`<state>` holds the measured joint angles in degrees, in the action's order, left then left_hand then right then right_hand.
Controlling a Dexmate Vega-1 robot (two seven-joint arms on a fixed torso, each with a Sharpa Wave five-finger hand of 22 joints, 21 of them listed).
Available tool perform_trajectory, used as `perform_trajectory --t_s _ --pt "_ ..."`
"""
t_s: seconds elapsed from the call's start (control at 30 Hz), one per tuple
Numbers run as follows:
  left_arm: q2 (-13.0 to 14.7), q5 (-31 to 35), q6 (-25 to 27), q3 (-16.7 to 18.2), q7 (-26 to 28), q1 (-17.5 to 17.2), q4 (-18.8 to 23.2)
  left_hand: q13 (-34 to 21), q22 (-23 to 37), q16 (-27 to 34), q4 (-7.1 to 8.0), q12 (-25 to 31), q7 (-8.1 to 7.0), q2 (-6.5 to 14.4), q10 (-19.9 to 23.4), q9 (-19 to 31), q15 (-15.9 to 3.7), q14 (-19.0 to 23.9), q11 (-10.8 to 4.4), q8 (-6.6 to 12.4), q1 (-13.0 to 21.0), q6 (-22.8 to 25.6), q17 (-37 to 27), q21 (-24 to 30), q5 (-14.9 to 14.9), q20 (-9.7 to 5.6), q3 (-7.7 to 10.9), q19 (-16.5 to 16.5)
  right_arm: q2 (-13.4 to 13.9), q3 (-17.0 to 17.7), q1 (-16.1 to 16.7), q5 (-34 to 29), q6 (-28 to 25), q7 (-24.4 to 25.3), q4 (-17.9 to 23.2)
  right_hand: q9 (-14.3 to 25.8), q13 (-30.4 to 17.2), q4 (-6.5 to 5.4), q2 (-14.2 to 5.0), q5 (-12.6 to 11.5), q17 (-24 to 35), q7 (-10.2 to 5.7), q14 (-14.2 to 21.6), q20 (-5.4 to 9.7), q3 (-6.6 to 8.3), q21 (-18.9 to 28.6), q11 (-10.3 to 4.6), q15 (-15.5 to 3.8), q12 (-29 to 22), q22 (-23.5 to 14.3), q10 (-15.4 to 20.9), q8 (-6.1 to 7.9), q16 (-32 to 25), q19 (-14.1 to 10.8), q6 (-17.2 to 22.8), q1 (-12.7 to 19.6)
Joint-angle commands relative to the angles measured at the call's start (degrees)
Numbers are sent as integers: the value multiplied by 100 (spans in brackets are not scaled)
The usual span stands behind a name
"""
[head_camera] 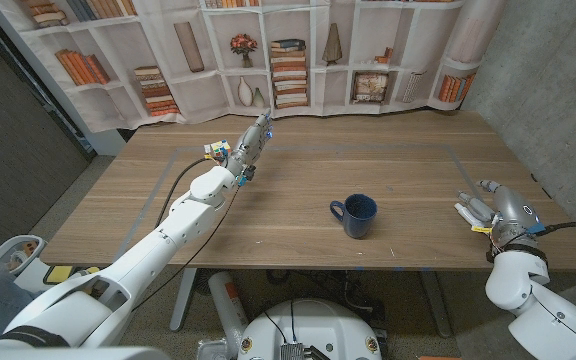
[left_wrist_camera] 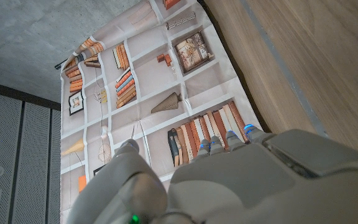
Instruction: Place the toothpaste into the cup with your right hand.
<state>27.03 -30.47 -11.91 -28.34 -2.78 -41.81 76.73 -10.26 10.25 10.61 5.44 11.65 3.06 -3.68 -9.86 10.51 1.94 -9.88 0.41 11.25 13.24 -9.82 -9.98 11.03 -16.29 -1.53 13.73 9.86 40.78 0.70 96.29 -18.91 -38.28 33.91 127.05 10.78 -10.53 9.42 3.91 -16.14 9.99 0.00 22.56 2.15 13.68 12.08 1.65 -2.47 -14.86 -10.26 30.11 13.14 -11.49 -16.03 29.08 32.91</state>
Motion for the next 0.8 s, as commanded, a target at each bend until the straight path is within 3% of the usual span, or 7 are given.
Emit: perform_trajectory --t_s 0.03,0.43,0.8 --pt "2 10 -8 9 6 15 -10 -31 21 0 3 -17 -22 18 -763 12 -45 -878 -27 -14 50 -742 -34 39 -24 39 -10 1102 227 -163 -115 36 -480 -108 96 23 -11 -12 30 -57 19 11 72 31 -4 26 -1 -80 -60 -27 88 39 -23 -81 98 72" --pt "-5 6 -5 21 23 31 -39 -31 21 -1 3 -17 -27 23 -765 12 -50 -883 -24 -13 54 -739 -34 39 -23 40 -19 1105 453 -391 -266 132 -989 -178 175 23 -9 -30 52 -90 21 21 93 33 -10 27 3 -66 -76 -29 182 22 -7 -116 113 94" --pt "-61 7 -8 -9 -19 105 -161 -31 21 -1 2 -13 -34 30 -758 13 -54 -883 -24 -13 59 -739 -34 38 -22 51 -28 1111 625 -574 -413 225 -1330 -127 178 25 -1 -67 91 -163 23 51 331 -9 -23 49 -36 -47 -106 -33 397 41 -41 -248 293 136"
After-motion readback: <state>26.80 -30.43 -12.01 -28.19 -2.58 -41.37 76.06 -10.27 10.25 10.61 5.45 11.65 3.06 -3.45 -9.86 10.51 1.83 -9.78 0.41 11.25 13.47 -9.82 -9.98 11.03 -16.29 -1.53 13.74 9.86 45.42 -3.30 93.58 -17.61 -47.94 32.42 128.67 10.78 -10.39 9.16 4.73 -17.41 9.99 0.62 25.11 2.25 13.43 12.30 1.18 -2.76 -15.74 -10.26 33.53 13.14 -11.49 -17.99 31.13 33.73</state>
